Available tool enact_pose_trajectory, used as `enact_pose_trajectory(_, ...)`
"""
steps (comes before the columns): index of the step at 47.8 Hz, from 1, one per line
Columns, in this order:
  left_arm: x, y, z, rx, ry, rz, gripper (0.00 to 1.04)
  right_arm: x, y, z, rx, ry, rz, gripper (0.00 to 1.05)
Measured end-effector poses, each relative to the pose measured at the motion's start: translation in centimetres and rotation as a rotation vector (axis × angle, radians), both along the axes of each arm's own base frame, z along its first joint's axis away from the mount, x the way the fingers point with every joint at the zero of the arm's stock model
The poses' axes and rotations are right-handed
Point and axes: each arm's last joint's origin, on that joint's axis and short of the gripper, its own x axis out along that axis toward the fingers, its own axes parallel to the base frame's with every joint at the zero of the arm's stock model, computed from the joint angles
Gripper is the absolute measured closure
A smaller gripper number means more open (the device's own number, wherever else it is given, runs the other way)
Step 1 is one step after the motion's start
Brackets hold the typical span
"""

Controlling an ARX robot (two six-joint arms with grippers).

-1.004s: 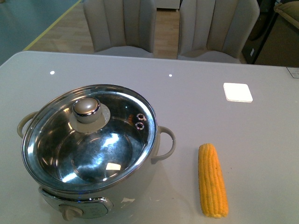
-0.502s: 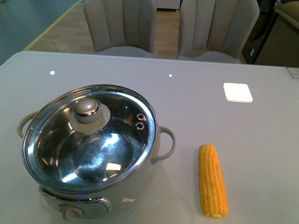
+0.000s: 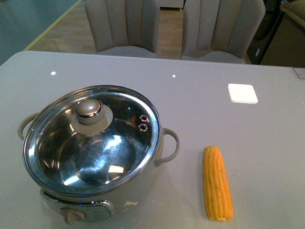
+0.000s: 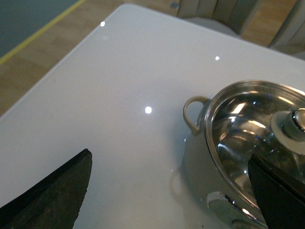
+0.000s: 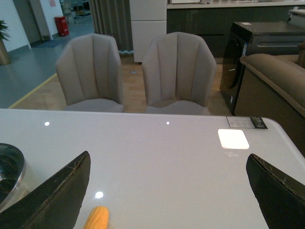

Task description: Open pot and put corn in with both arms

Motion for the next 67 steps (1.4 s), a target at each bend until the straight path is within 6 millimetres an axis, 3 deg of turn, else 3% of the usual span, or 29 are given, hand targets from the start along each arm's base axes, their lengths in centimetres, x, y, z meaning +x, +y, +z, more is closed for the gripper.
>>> enact_pose_trajectory(14,3.8,-1.1,2.6,-0.047,-0.016,-0.046,0.07,0.0,0.0,0.0,0.000,0.000,-0.001,0.09)
enact_pose_trajectory(24,8.1,-2.9,2.2,-0.052,-0.017,-0.168,0.07,0.0,0.0,0.0,0.000,0.000,-0.001,0.09)
enact_pose_trajectory(41,16.4,-6.7,-2.1,0.061,-0.009,-0.323,0.07,0.0,0.0,0.0,0.000,0.000,0.000,0.09)
enact_pose_trajectory(54,18.4,-9.9,-5.8,0.095,-0.009,-0.403,0.07,0.0,0.0,0.0,0.000,0.000,-0.001,0.09)
enact_pose_trajectory(67,19.3,-11.9,-8.8,0.129,0.032,-0.418,0.07,0.0,0.0,0.0,0.000,0.000,-0.001,0.09)
